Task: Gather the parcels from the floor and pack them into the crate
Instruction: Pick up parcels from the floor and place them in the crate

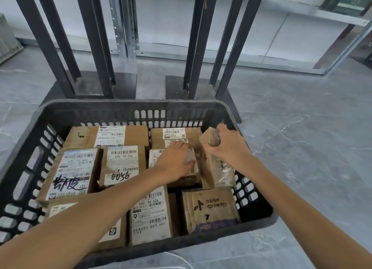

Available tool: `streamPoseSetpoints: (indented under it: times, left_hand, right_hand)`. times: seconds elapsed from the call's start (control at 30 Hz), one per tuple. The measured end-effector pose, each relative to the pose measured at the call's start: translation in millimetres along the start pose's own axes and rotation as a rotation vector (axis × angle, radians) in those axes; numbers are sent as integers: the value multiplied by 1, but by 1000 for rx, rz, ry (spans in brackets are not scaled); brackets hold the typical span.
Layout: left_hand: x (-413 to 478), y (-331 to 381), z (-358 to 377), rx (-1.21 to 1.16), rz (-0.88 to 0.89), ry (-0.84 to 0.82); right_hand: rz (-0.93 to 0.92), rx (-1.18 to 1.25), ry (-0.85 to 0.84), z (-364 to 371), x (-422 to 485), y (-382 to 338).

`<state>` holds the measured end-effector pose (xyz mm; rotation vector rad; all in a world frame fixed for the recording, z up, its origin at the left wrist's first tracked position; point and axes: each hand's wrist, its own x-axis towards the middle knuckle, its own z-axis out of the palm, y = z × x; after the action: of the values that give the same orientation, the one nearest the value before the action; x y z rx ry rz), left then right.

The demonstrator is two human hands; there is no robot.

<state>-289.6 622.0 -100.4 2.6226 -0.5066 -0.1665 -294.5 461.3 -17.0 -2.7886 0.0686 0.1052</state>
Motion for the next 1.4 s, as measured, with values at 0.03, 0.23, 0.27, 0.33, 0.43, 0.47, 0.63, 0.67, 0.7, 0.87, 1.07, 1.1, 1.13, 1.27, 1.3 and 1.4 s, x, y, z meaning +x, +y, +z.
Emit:
streamPoseSetpoints:
  times: [0.03,0.23,0.27,0.33,0.43,0.47,0.63,0.67,0.7,0.87,1.07,1.1,1.13,1.27,1.3,1.4]
  left_hand:
    - [1,1,-1,40,-4,-16]
    - [13,10,-9,157,-49,-183]
    - [14,10,-12,163,-63,-213]
    - [15,14,-18,185,-82,-280]
    - [24,24,-26,201,-95,-360]
    - [29,26,-29,195,-106,-396]
    - [36,35,-22,270,-190,-483]
    - [31,34,-18,254,-196,-457]
    - [25,34,-15,238,-189,-420]
    - [-2,28,-5,236,-21,-35]
    - [-46,49,3,165,339,149]
    - [-49,55,8,100,317,33]
    - [-50,61,14,66,315,-86]
    - [-47,74,27,156,423,-383]
    - [-46,75,28,192,459,-416]
    - [-42,77,30,227,504,-449]
  right_hand:
    - [1,7,-29,-2,2,-2]
    - [3,-32,-93,0,11,-6]
    - [12,-44,-101,0,12,-5]
    - [25,-59,-111,0,13,-4]
    - [11,-47,-76,1,11,0]
    - [5,-40,-59,2,11,1]
    - [12,-94,-78,4,18,4]
    - [18,-114,-80,6,19,2]
    - [28,-124,-75,8,20,1]
    - [17,-58,28,27,7,8]
    - [-54,-90,145,8,7,8]
    - [-68,-94,178,2,8,6]
    - [-77,-104,198,-4,9,4]
    - [-80,-170,177,-16,11,0]
    - [-74,-172,172,-17,11,0]
    - [-57,-181,160,-16,11,-1]
